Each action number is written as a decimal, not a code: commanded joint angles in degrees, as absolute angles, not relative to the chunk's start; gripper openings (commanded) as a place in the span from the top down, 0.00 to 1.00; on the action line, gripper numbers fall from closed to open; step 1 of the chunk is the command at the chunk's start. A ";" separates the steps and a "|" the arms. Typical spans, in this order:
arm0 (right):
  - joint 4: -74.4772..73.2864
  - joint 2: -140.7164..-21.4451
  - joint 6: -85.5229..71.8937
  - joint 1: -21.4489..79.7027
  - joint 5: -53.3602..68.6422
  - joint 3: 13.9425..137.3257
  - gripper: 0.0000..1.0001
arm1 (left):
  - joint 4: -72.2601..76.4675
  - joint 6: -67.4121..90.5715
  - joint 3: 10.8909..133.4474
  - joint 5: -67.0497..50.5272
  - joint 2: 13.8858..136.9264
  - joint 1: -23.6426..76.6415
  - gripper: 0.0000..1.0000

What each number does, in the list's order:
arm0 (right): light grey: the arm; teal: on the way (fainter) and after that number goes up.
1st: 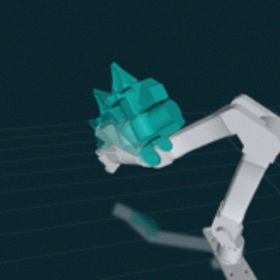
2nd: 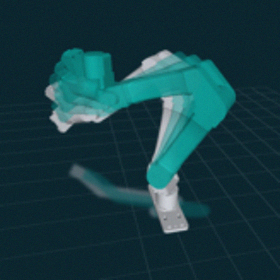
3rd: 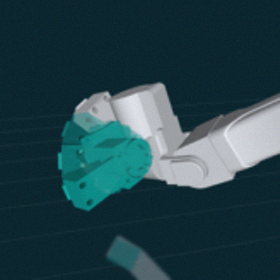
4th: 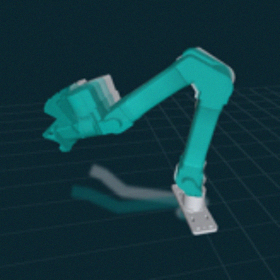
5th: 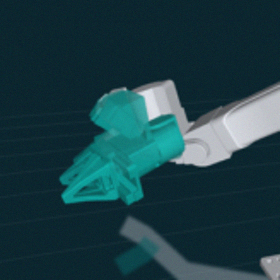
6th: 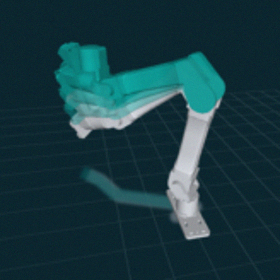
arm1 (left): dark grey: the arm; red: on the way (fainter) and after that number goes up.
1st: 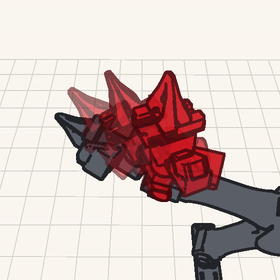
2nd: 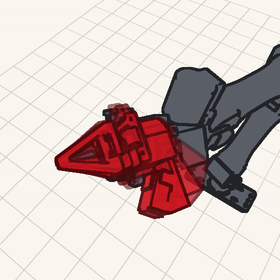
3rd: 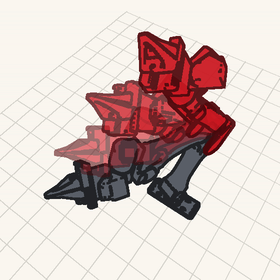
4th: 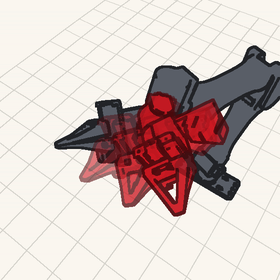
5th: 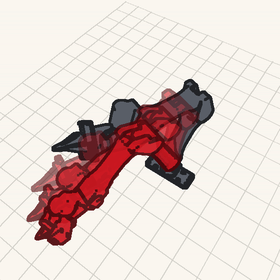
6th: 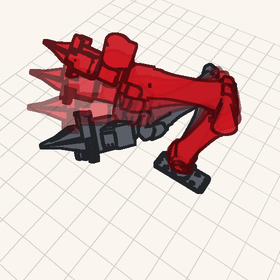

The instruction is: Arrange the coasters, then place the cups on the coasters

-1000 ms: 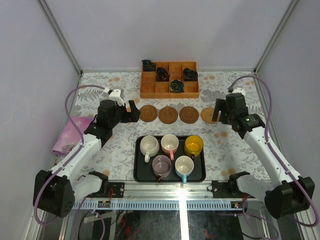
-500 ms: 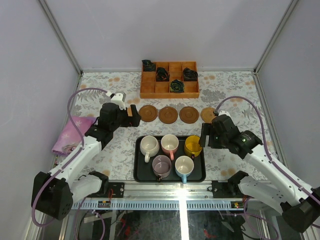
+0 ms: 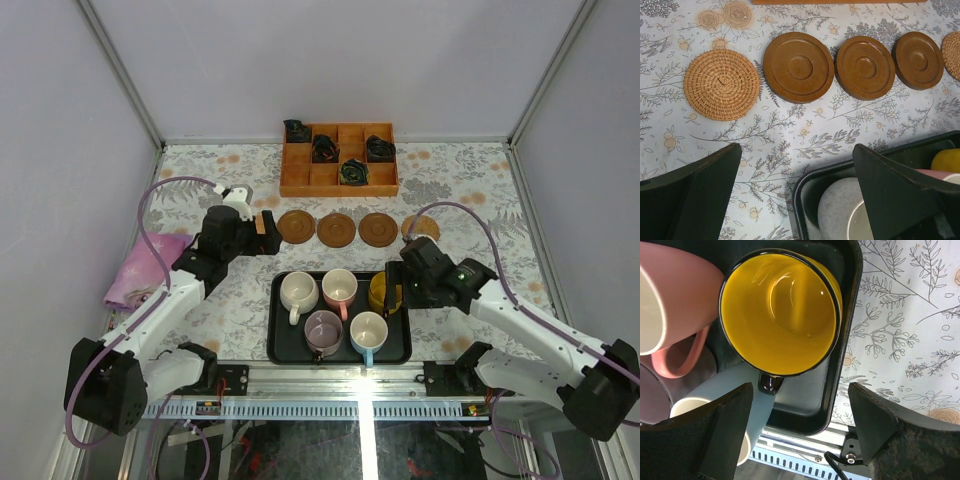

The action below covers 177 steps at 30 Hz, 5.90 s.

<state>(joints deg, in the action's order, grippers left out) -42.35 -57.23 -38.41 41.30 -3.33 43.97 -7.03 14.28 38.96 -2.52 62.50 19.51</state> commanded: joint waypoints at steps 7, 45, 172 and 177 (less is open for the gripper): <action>-37.75 -62.62 -37.55 42.36 -2.21 44.28 0.19 | -5.25 14.74 38.85 -2.19 63.33 19.64 0.06; -34.57 -69.19 -36.90 42.42 -7.84 42.44 0.34 | -3.60 15.07 38.41 -1.92 65.88 19.69 0.05; -10.85 -87.03 -13.67 14.59 -11.98 53.50 0.65 | 2.64 16.26 42.50 -2.37 75.39 19.67 0.03; -12.08 -85.82 -13.93 14.61 -12.06 53.53 0.61 | 2.67 16.42 42.77 -2.80 75.78 19.64 0.03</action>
